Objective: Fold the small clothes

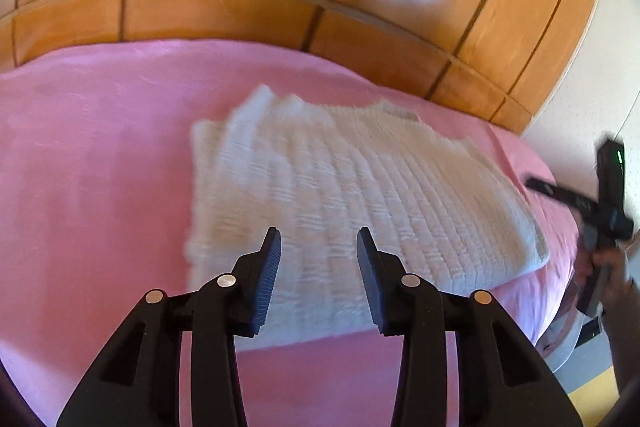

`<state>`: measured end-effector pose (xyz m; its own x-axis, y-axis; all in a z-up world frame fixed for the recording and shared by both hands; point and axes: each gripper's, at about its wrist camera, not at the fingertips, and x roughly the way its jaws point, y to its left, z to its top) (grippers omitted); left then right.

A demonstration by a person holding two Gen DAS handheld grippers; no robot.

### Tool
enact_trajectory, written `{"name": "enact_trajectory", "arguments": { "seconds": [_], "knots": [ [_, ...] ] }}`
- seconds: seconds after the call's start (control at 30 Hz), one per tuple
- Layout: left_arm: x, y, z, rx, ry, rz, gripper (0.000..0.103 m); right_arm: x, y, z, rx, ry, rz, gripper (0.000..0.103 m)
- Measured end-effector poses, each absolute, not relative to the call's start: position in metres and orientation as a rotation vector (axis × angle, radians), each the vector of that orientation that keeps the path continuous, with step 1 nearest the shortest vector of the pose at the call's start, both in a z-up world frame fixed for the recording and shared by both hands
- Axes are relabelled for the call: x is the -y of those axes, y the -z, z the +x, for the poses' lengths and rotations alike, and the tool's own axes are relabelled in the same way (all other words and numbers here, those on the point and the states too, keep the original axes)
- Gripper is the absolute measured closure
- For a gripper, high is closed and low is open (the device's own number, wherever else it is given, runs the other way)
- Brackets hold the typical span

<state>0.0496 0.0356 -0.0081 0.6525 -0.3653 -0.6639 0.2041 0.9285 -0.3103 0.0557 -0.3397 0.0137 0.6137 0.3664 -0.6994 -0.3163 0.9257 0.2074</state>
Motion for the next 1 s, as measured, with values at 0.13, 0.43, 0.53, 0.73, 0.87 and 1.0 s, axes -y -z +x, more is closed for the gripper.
{"name": "enact_trajectory", "arguments": {
  "seconds": [0.13, 0.43, 0.53, 0.73, 0.87, 1.0],
  "knots": [
    [-0.018, 0.019, 0.056, -0.821, 0.332, -0.183, 0.065, 0.270, 0.001, 0.102, -0.884, -0.519, 0.029, 0.052],
    [-0.012, 0.026, 0.072, -0.805, 0.332, -0.182, 0.075, 0.202, 0.042, 0.145, -0.976, -0.521, -0.122, 0.099],
    [-0.015, 0.019, 0.083, -0.777, 0.316, -0.216, 0.075, 0.215, 0.022, 0.143, -0.906, -0.504, -0.066, 0.100],
    [-0.021, 0.045, 0.127, -0.855, 0.194, -0.238, 0.075, 0.212, 0.046, 0.168, -0.941, -0.412, -0.055, 0.100],
    [-0.019, 0.042, 0.127, -0.868, 0.161, -0.255, 0.075, 0.212, 0.054, 0.168, -0.935, -0.396, -0.050, 0.095],
    [-0.016, 0.034, 0.118, -0.864, 0.127, -0.236, 0.075, 0.222, 0.042, 0.160, -0.911, -0.417, -0.018, 0.071]
  ]
}}
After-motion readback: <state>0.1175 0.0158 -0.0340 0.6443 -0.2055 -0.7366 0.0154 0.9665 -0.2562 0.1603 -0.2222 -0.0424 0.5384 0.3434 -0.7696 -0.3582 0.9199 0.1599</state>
